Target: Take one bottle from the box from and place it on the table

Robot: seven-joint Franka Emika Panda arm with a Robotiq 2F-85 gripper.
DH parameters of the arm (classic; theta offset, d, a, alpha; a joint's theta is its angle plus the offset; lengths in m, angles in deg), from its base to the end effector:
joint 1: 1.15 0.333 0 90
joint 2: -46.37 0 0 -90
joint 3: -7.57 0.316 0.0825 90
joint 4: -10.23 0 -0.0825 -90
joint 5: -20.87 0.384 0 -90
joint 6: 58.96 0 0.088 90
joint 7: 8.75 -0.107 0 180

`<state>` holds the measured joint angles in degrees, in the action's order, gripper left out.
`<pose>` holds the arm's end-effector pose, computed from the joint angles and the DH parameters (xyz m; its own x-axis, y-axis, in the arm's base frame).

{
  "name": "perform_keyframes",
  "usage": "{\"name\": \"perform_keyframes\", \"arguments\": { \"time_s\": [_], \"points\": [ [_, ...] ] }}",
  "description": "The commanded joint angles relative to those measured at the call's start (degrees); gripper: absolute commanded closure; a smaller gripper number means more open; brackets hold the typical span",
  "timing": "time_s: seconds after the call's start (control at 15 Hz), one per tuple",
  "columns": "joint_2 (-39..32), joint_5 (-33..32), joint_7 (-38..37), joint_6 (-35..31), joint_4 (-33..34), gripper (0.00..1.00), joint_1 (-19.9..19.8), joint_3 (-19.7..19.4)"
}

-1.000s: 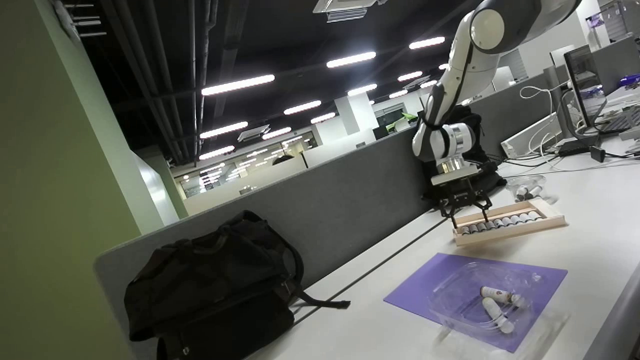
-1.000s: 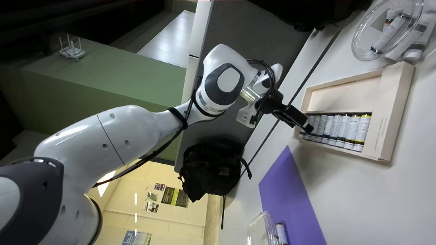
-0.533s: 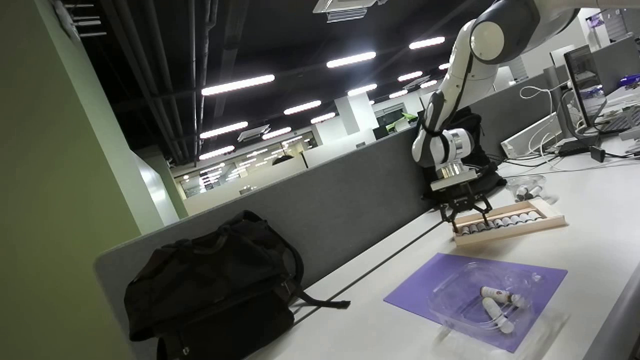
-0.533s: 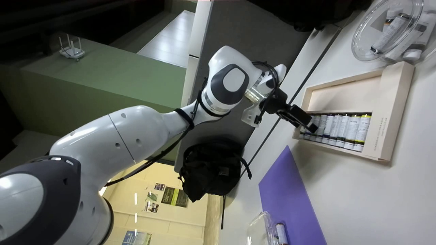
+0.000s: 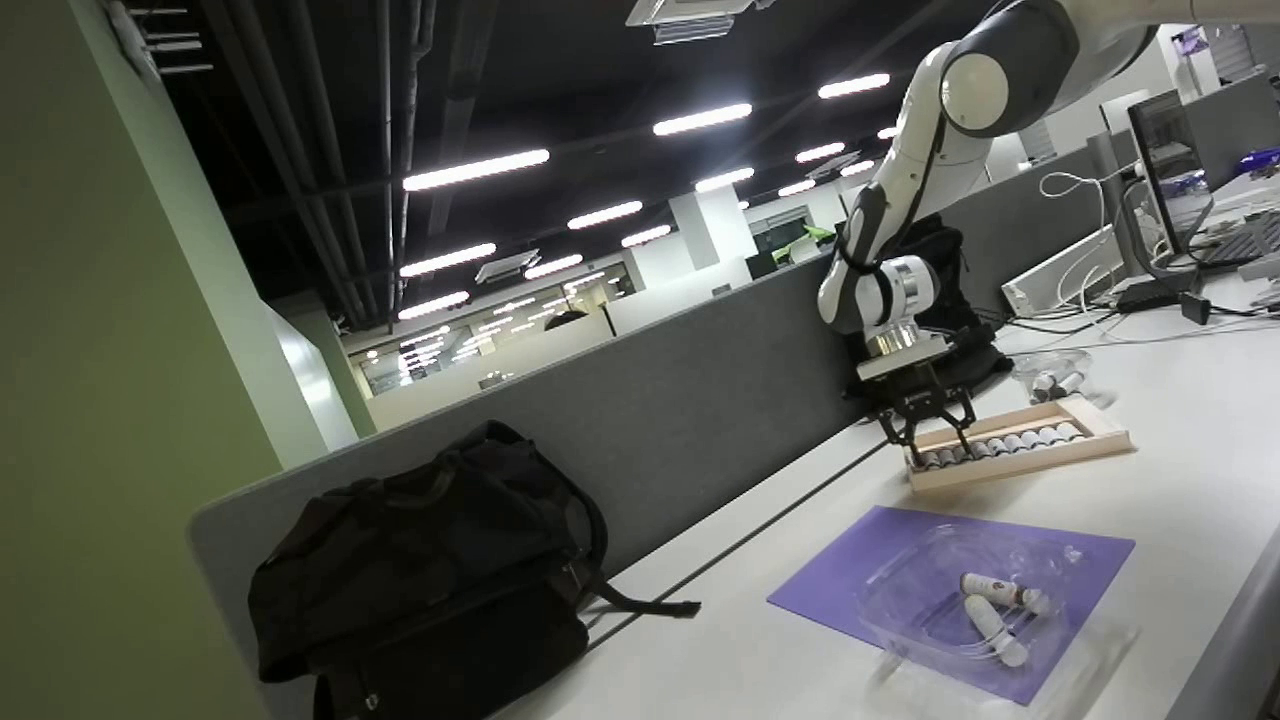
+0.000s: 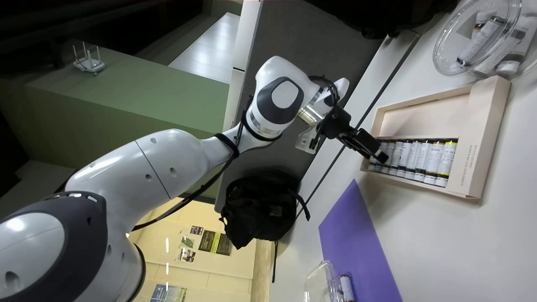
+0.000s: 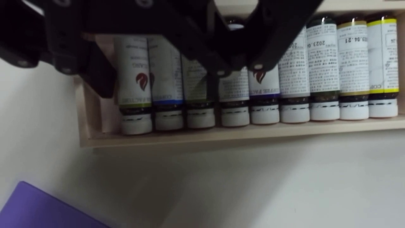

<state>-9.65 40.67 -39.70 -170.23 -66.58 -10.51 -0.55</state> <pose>0.6711 -0.1691 0.1138 0.4956 -0.7804 -0.3811 -0.8268 -0.5583 0.0681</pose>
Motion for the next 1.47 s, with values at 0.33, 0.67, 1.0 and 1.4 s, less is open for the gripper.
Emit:
{"name": "perform_keyframes", "arguments": {
  "time_s": [0.33,0.67,1.0,1.4],
  "points": [
    [-2.89,-2.45,-2.86,2.5,4.62,0.07,0.49,-1.03],
    [-3.42,-3.91,-2.95,3.99,5.89,0.47,0.83,-1.42],
    [-3.98,-5.05,-2.88,4.78,6.67,0.45,1.08,-1.64],
    [-4.05,-6.91,-2.6,4.5,6.67,0.73,1.74,-2.08]
  ]
}}
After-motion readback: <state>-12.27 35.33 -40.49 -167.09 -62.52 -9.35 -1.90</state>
